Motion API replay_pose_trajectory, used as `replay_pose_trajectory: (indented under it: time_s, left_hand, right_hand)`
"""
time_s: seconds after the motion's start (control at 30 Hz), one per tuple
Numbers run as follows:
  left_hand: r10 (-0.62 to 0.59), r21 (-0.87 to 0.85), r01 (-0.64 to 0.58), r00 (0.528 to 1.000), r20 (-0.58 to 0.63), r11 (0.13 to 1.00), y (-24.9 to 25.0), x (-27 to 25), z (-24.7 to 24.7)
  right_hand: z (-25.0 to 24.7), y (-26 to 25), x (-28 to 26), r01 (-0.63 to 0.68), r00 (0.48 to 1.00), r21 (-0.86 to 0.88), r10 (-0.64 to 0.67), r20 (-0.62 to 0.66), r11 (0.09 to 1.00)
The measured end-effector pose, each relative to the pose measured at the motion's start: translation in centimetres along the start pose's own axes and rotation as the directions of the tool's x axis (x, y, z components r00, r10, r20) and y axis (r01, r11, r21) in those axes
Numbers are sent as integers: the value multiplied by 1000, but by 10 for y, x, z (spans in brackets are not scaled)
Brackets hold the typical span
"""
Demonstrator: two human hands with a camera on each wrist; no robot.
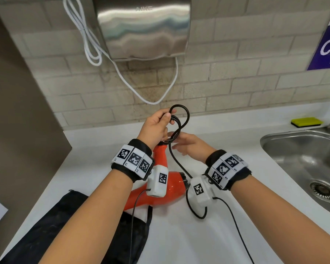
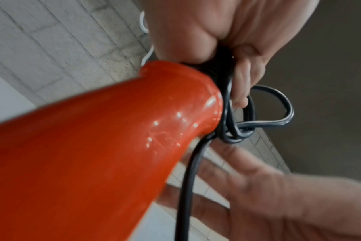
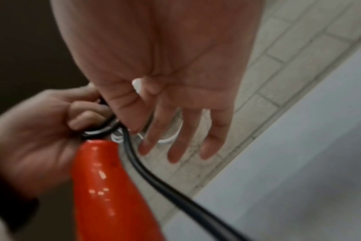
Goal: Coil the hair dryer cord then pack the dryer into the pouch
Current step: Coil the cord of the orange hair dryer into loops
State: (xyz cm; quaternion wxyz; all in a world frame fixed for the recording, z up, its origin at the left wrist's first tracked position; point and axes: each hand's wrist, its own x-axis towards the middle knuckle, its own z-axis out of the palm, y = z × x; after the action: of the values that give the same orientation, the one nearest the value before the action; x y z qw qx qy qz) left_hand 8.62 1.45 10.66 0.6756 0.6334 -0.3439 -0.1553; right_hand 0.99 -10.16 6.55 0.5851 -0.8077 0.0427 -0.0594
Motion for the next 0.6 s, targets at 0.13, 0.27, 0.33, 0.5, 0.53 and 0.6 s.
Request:
replay_pose_trajectory:
  time_s: [0.13, 0.27, 0.33, 0.5, 0.53, 0.6]
  left_hand:
    - [-20, 9, 20, 1000, 16, 1000, 0, 0, 0]
    - [-51, -18, 51, 999, 2, 999, 0, 0, -4]
    - [-58, -31, 59, 998, 18, 998, 0, -1, -6]
    - [-39, -4, 39, 999, 30, 999, 0, -2, 1]
    - [-39, 3, 39, 999, 22, 999, 0, -1, 2]
    - [-43, 22, 43, 999, 11, 999, 0, 0, 3]
  right_hand:
    - [7, 9, 6, 59, 995, 20, -57, -87, 998]
    - [1, 32, 6, -87, 955, -245, 11, -298, 966]
    - [-7, 45, 7, -176, 930, -306, 56, -363, 936]
    - [-17, 27, 6, -137, 922, -377, -22, -387, 916]
    - [-16, 18, 3, -51, 895, -355, -115, -430, 933]
    - [-15, 0, -2, 134, 827, -278, -261, -497, 951]
